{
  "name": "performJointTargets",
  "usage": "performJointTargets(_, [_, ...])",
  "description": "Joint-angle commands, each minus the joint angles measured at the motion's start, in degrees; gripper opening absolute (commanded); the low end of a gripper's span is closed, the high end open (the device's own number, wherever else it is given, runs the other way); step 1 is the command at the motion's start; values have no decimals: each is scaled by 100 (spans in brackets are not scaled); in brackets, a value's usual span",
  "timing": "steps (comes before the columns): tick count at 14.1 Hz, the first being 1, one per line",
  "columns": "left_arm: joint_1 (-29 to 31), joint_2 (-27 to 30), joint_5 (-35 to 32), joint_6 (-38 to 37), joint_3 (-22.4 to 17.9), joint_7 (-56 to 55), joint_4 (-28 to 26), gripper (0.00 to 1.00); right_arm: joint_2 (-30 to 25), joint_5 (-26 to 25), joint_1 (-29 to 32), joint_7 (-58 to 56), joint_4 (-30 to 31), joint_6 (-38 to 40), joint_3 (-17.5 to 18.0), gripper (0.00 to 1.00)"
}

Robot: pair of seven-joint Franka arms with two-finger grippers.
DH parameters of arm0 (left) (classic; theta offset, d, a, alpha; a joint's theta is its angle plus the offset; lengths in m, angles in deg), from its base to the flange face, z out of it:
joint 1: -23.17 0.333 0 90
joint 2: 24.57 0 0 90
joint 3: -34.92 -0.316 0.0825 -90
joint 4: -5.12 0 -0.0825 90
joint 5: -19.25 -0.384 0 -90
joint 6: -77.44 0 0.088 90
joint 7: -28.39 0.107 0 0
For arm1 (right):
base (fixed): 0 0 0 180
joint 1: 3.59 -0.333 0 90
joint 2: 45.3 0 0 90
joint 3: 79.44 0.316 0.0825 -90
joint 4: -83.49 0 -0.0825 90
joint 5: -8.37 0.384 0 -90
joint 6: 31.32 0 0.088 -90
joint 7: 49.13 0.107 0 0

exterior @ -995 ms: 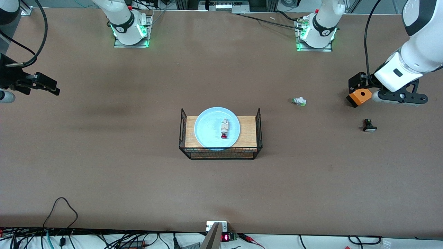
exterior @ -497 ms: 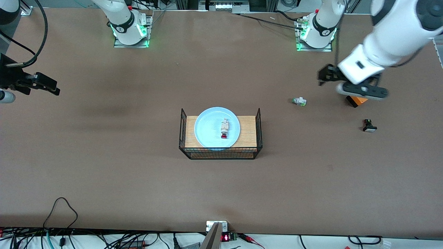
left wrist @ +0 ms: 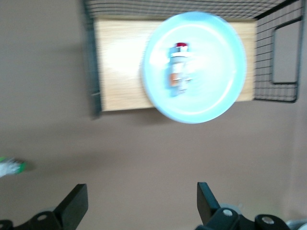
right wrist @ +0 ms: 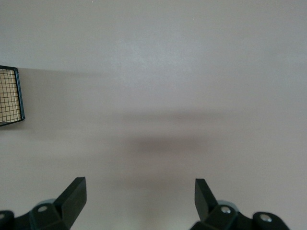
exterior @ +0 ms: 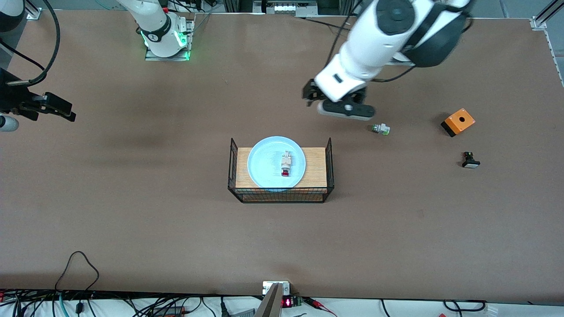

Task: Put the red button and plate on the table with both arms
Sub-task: 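Lower the left gripper and grasp the red button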

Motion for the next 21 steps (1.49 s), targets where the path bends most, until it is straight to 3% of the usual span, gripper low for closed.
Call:
performJointTargets(1, [-471,-714,-426,682,-87,-233,549,100,-16,-33,-2,-58,-23,23,4,100])
performJointTargets(6, [-754,-1445,-1963,1756,-113,-1206,655,100,-8,-24,-2,-58,-23,23,4,100])
performJointTargets(8, [-754,-1682,-2281,2177,-174,-1698,655,100,1,-24,-2,-58,-23,23,4,100])
performJointTargets(12, [-965,-1973,-2318,2592,-596,-2018,646,100,1,-24,-11,-58,-23,-12,4,100])
performJointTargets(18, [-1079,-2105,-2326,2592,-641,-2026,646,99,1,-24,-11,-58,-31,-21,4,100])
performJointTargets(19, [-1079,-2131,-2326,2592,-632,-2026,646,92,1,-24,-20,-49,-31,-21,13,100])
performJointTargets(21, [-1088,-2131,-2318,2592,-632,-1983,646,62,1,-24,-11,-57,-31,-21,13,100])
